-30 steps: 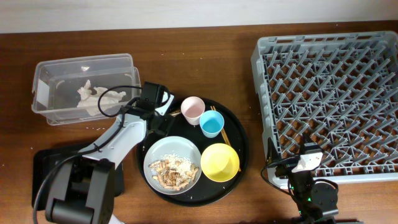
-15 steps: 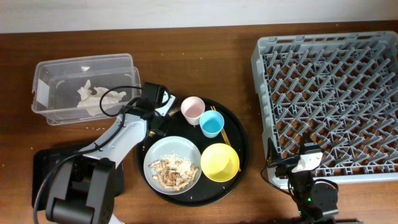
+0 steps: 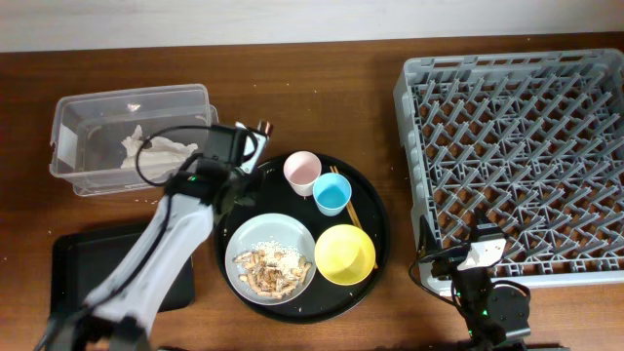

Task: Sort waste into correct bins and load items into the dishwasher rack
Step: 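Carry the gold wrapper left and drop it into the clear bin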

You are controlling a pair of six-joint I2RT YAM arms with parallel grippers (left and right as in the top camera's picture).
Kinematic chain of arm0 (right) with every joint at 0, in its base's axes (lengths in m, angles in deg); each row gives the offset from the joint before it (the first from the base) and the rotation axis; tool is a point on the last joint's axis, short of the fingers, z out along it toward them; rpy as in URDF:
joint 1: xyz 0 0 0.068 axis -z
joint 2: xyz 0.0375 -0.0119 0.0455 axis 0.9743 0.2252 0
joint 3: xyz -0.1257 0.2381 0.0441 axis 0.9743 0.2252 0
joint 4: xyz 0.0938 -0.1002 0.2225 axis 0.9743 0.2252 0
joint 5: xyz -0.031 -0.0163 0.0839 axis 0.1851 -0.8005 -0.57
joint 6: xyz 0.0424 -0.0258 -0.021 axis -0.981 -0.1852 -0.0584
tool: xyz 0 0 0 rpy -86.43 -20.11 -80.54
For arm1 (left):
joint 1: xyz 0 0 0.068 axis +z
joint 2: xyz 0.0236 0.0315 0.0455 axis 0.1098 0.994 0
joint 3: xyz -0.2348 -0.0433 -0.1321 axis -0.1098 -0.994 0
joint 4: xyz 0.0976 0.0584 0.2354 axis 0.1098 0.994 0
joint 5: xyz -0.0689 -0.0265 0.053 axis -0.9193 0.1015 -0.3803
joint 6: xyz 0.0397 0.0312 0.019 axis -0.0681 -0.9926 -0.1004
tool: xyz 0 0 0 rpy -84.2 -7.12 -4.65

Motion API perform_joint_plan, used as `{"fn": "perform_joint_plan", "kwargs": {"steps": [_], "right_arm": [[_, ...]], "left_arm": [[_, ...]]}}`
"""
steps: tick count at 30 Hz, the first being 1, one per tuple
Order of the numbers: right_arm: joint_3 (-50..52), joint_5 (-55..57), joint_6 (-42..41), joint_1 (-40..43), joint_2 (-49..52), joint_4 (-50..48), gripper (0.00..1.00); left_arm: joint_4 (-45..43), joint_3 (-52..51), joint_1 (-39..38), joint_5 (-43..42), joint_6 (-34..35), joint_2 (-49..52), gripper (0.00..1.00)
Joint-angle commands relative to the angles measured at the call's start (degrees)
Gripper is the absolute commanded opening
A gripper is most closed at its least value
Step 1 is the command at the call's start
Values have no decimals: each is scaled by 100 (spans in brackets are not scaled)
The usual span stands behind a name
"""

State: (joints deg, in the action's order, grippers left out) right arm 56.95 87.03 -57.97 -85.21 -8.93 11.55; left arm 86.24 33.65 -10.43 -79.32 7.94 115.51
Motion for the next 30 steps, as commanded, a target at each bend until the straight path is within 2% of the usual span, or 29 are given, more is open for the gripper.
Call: {"fn": "perform_joint_plan", "kwargs": {"steps": [1, 3, 5, 6, 14, 16, 20, 23, 24, 25, 26, 27, 30], "right_arm": [[50, 70, -22, 37, -33, 9, 98], [50, 70, -22, 37, -33, 9, 98], [50, 70, -22, 37, -33, 9, 98], [50, 70, -22, 37, -33, 9, 98], [50, 70, -22, 37, -33, 9, 98], [50, 70, -22, 37, -33, 9, 98], [50, 70, -22, 37, -33, 9, 98], [50, 70, -22, 37, -33, 9, 98], [50, 70, -22, 37, -33, 9, 98], [50, 70, -22, 37, -33, 9, 98], [50, 70, -22, 37, -33, 9, 98], [50, 70, -22, 37, -33, 9, 98], [50, 70, -22, 37, -33, 9, 98]], "left_arm": [[-275, 149, 44, -17, 199, -758, 1], [-678, 149, 114, 264, 205, -960, 1], [-1049, 149, 212, 713, 734, -1016, 1], [-1241, 149, 348, 1086, 1709, -1014, 1], [-1351, 122, 1270, 1445, 5746, -901, 1], [-1513, 122, 1532, 1410, 6389, -743, 1], [-2070, 122, 1818, 883, 6529, -306, 1], [-2234, 122, 1939, 846, 6782, -17, 1], [-2367, 122, 1989, 844, 6778, 61, 10], [-2470, 122, 2028, 844, 6778, 105, 23], [-2566, 122, 2079, 841, 6776, 114, 52], [-2610, 122, 2098, 841, 6776, 107, 67], [-2671, 122, 2109, 839, 6708, 70, 87]]}}
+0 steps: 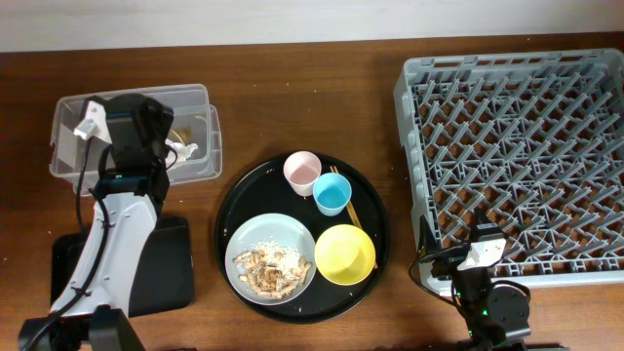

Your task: Sort waste into correct bins and load items into the dishwasher rack

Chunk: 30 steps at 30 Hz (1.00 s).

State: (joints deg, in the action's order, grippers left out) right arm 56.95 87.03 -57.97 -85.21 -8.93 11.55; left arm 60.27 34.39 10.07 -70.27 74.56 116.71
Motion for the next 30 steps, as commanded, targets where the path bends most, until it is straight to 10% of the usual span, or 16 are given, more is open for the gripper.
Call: {"fn": "perform_joint_plan", "kwargs": {"steps": [1, 9, 16, 23, 30], "right_arm": [[50, 70, -22, 37, -33, 9, 98], [50, 70, -22, 37, -33, 9, 98], [50, 70, -22, 37, -33, 9, 98], [50, 70, -22, 37, -33, 9, 98], [50, 70, -22, 37, -33, 9, 98]], "left_arm": [[-68, 50, 59, -66, 44, -66, 96], [-46, 50, 0, -1637, -1373, -800, 99], [1908, 48, -297, -3473, -1609, -2170, 99], [5101, 48, -372, -2636, -1609, -2533, 99], [5827, 48, -166, -658, -1604, -2533, 100]]}}
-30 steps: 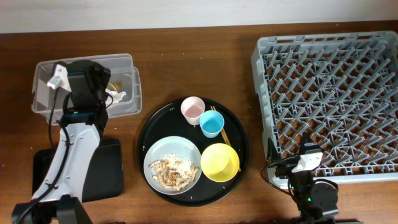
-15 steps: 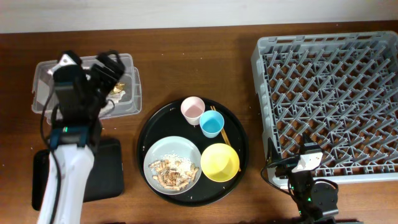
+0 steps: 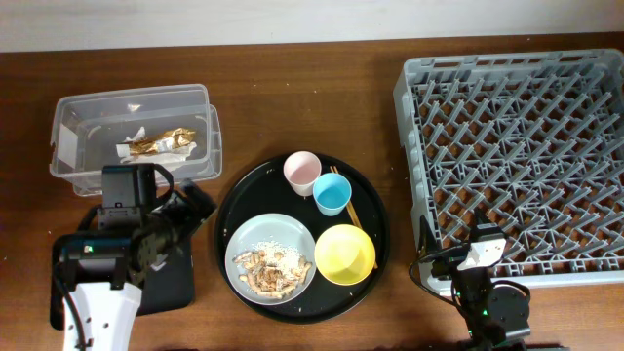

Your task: Sort waste into correct bins and load items into the dishwasher rack

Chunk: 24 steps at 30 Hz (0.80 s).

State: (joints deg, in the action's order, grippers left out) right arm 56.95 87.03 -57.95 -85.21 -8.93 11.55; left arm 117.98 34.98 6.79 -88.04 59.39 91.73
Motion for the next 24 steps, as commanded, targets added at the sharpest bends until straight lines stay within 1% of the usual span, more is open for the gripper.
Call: {"fn": "perform_joint_plan", "kwargs": {"steps": [1, 6, 18, 20, 22, 23, 24], "right_arm": [[50, 68, -24, 37, -33, 9, 98], [50, 70, -24, 37, -33, 9, 98], [50, 70, -24, 37, -33, 9, 98], [50, 13, -146, 37, -33, -44, 98], [50, -778, -1021, 37, -33, -302, 98], [50, -1707, -1950, 37, -33, -411, 98], [50, -2402, -2625, 37, -33, -409, 98]], "left_arm": [[55, -11, 278, 1139, -87, -35, 99], [59, -11, 570, 1143, -90, -35, 99], [57, -11, 579, 1141, -90, -35, 99], [57, -11, 579, 1141, -90, -35, 100], [57, -11, 579, 1141, -90, -35, 99], [57, -11, 579, 1141, -90, -35, 99], [57, -11, 579, 1141, -90, -35, 99]]}}
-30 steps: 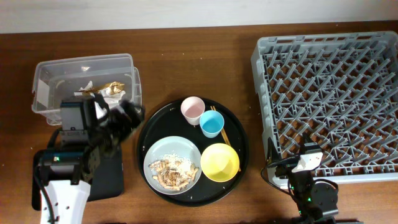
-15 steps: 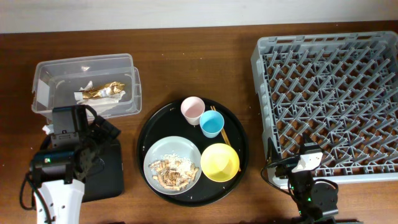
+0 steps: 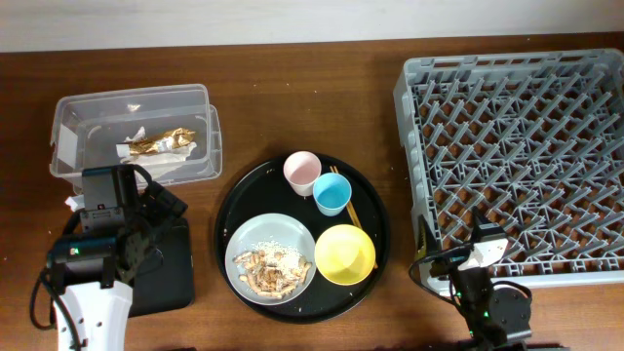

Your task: Sort waste into correct bins and load items into the dishwasher rack

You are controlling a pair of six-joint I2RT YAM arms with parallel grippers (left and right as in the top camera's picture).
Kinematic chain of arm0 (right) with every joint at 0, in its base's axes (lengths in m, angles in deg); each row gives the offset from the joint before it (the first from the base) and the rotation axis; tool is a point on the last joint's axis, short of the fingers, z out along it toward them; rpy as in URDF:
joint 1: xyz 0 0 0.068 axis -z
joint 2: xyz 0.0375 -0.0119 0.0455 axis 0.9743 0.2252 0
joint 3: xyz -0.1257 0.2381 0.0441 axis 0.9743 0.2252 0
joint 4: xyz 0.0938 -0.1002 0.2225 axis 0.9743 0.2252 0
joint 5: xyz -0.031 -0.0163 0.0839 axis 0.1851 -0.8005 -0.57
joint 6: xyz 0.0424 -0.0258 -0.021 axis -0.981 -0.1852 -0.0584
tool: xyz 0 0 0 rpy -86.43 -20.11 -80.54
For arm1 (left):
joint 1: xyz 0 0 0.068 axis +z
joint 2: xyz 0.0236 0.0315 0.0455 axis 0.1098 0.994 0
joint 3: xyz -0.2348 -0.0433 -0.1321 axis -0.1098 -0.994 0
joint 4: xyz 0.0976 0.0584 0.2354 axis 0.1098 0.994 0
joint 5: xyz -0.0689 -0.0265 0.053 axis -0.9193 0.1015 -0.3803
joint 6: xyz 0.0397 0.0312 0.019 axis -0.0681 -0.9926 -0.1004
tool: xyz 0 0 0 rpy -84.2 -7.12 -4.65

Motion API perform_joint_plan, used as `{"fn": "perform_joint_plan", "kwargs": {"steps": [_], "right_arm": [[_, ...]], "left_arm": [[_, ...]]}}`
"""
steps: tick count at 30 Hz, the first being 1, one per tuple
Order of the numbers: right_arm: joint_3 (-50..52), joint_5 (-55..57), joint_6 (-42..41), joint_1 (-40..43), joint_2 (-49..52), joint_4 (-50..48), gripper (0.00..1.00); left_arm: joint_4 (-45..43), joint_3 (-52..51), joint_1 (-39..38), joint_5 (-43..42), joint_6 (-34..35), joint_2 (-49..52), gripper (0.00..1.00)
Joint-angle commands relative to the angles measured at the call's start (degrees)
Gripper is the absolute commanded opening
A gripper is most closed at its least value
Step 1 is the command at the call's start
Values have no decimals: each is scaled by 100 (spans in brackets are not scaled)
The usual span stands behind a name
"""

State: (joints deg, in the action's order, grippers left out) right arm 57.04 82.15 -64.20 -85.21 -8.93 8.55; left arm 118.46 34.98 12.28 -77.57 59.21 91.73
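Note:
A clear plastic bin (image 3: pixel 210 136) at the back left holds a gold and white wrapper (image 3: pixel 156 143). The round black tray (image 3: pixel 375 210) carries a pink cup (image 3: pixel 302 171), a blue cup (image 3: pixel 331 195), a yellow bowl (image 3: pixel 345 253), a grey plate (image 3: pixel 292 232) with food scraps, and chopsticks (image 3: pixel 349 210). My left gripper (image 3: pixel 164 200) hovers between the bin and the flat black bin (image 3: pixel 166 278); its jaws are too dark to read. At the front right, my right gripper (image 3: pixel 478 255) rests by the grey dishwasher rack (image 3: pixel 517 146); its jaws cannot be made out.
A small white scrap (image 3: pixel 70 203) lies on the wood just left of my left arm. The rack fills the right side of the table. My left arm covers much of the flat black bin.
My left arm has drawn back a little to the left and toward the front. The wrapper lies unchanged in the clear bin. The right arm has not moved.
My left gripper was first at the tray's back left edge, beside the clear bin. Then it was over the clear bin, where a gold wrapper showed. After that the arm was back near the flat black bin with the wrapper left in the clear bin, and now slightly farther left.

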Motion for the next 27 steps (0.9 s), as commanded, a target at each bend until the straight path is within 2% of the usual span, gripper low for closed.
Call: {"fn": "perform_joint_plan", "kwargs": {"steps": [1, 3, 5, 9, 13, 14, 16, 18, 19, 24, 27], "right_arm": [[42, -2780, -2736, 37, -33, -61, 98], [42, -3552, -3648, 37, -33, -136, 98], [42, -3585, -4411, 37, -33, -505, 98], [0, -3812, -4489, 37, -33, -1582, 98], [-708, -3338, -4280, 37, 50, -1237, 98], [-979, -3241, -4028, 37, 125, -925, 98], [-1899, -2800, -3060, 37, 516, 417, 98], [-2957, -2258, -1950, 37, 1233, 1832, 98], [-3733, -1974, -1305, 37, 1930, 2610, 98], [-6426, -1816, -240, -55, 4538, 4544, 98], [-8087, -1279, -24, -643, 6067, 5598, 98]], "left_arm": [[9, -11, 31, 94, -72, -35, 99], [9, -11, 31, 94, -72, -35, 99], [11, -11, 31, 94, -72, -35, 99], [9, -11, 31, 94, -72, -35, 99], [9, -11, 31, 94, -72, -35, 100], [9, -11, 31, 94, -72, -35, 99], [9, -11, 31, 94, -72, -35, 99], [9, -11, 31, 94, -72, -35, 99], [9, -11, 31, 94, -72, -35, 99], [9, -11, 31, 94, -72, -35, 99], [11, -11, 31, 94, -72, -35, 99]]}}
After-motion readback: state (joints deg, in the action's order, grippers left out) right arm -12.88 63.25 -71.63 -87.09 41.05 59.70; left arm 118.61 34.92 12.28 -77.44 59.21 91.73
